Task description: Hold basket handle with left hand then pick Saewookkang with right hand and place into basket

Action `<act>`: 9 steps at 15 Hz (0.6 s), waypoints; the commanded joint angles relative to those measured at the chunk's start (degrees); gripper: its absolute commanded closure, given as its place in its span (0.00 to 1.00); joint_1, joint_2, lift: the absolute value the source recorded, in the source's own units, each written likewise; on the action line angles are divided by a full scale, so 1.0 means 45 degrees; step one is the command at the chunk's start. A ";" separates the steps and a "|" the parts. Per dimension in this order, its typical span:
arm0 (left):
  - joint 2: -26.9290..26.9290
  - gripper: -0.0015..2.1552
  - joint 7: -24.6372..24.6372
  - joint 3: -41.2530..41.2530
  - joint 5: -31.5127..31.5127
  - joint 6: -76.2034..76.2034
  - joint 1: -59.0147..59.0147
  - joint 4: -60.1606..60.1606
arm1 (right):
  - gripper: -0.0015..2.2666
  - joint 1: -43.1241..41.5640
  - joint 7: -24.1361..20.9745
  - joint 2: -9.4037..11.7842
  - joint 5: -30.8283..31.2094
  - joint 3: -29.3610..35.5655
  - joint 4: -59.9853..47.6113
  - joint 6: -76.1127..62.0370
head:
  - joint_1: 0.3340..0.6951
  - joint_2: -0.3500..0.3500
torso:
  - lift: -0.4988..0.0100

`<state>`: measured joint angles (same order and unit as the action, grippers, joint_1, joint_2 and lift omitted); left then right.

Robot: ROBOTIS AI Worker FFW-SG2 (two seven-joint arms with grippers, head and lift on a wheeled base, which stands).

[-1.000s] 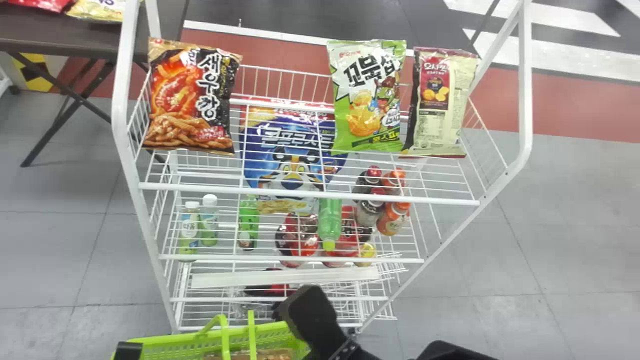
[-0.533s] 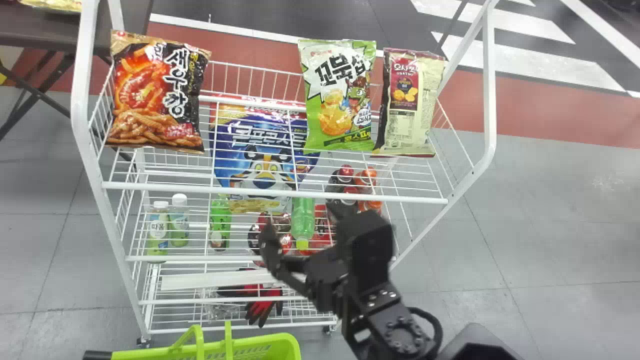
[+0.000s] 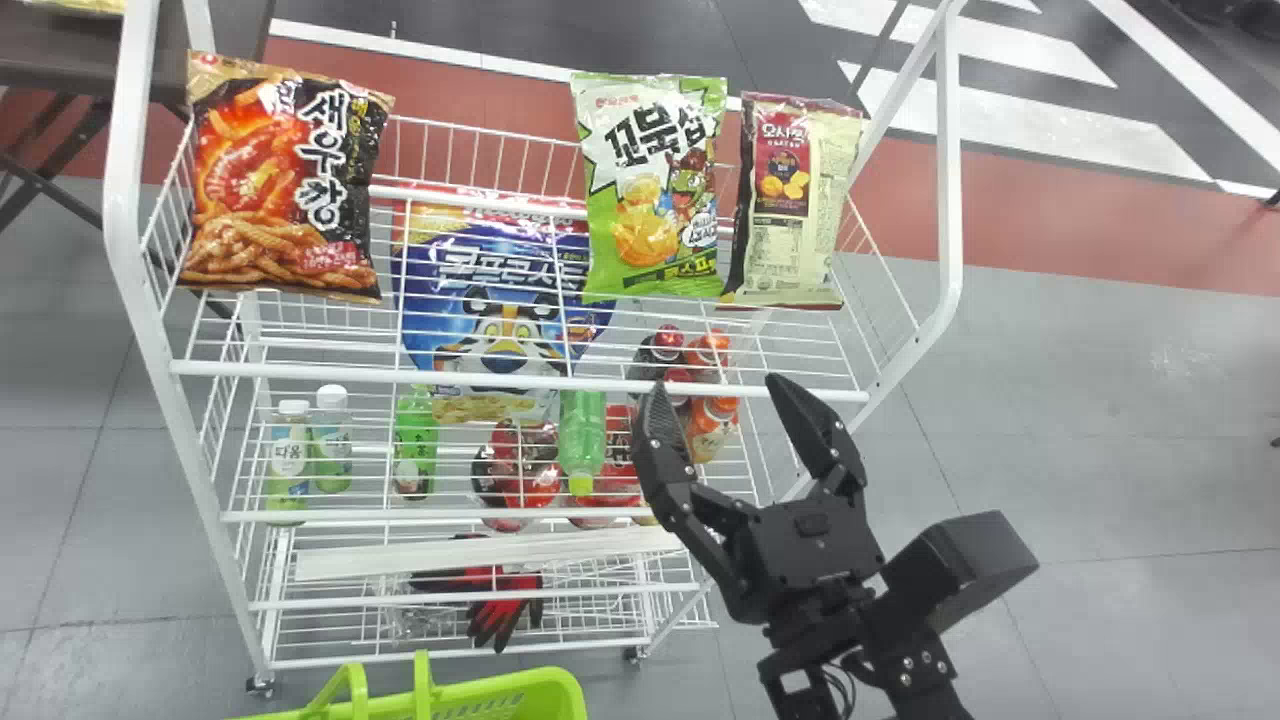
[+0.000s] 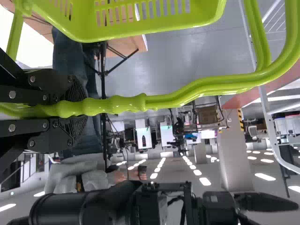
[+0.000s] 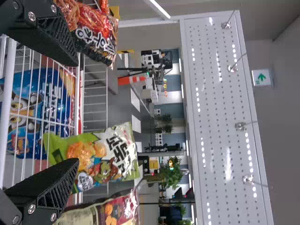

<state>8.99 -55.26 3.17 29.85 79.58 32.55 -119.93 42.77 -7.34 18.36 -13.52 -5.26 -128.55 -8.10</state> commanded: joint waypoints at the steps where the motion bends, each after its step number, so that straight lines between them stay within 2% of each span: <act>1: -0.0065 0.99 0.0113 -0.0079 0.0027 0.0394 0.0248 -0.0418 | 0.04 0.0086 -0.0029 0.0079 0.0074 0.0056 -0.0242 0.0816 | 1.00 0.00 | 0.94; 4: -0.0143 0.99 0.0152 -0.0079 0.0027 0.0433 0.0423 -0.0633 | 0.04 0.0047 -0.0439 0.0060 0.0699 -0.0296 -0.0340 0.1597 | 1.00 0.00 | 0.94; 9: -0.0163 0.99 0.0230 -0.0197 0.0027 0.0433 0.0619 -0.0926 | 0.04 0.0008 -0.0439 0.0040 0.0855 -0.0491 -0.0477 0.1987 | 1.00 0.00 | 0.94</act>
<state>8.26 -54.32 2.31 29.97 81.52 35.29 -123.98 42.86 -9.27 18.55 -9.78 -7.41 -130.51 0.03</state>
